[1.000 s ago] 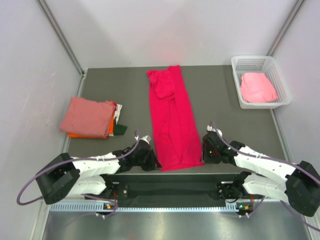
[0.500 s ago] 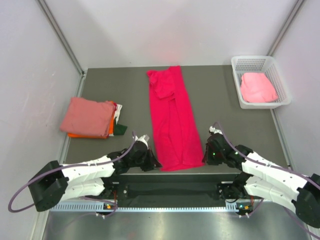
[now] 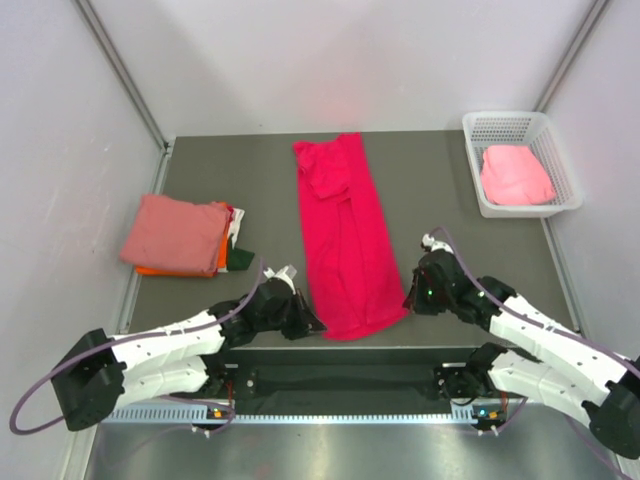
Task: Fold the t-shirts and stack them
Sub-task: Fold the tshirt
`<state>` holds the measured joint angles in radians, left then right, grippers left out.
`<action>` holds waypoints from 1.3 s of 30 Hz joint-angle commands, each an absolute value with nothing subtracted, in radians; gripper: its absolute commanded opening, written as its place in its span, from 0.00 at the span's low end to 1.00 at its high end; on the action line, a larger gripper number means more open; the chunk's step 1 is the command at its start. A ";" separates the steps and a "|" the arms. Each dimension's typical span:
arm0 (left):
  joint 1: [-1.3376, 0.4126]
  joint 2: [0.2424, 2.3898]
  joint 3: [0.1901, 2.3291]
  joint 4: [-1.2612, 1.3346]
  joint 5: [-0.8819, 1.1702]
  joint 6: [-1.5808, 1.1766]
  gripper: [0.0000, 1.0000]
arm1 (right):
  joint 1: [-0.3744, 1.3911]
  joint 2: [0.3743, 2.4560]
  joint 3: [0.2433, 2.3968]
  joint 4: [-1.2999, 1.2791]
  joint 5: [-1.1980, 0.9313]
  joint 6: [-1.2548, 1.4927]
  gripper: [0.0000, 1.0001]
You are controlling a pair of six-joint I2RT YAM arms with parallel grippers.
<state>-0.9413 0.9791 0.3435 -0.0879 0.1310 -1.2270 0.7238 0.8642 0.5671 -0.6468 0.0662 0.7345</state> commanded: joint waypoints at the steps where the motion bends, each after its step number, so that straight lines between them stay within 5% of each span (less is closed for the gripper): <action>1: -0.888 1.008 0.465 -0.072 0.182 -1.198 0.00 | 0.671 0.903 0.689 -0.627 0.087 0.669 0.00; 20: -0.284 1.622 1.000 0.033 0.411 -1.000 0.00 | 0.350 1.674 1.351 -0.440 -0.164 0.483 0.00; 29: -0.236 1.891 1.186 0.114 0.428 -1.057 0.00 | 0.305 2.003 1.692 -0.483 -0.239 0.453 0.00; 39: -0.206 1.957 1.281 0.094 0.403 -1.032 0.00 | 0.281 2.171 1.884 -0.517 -0.275 0.463 0.02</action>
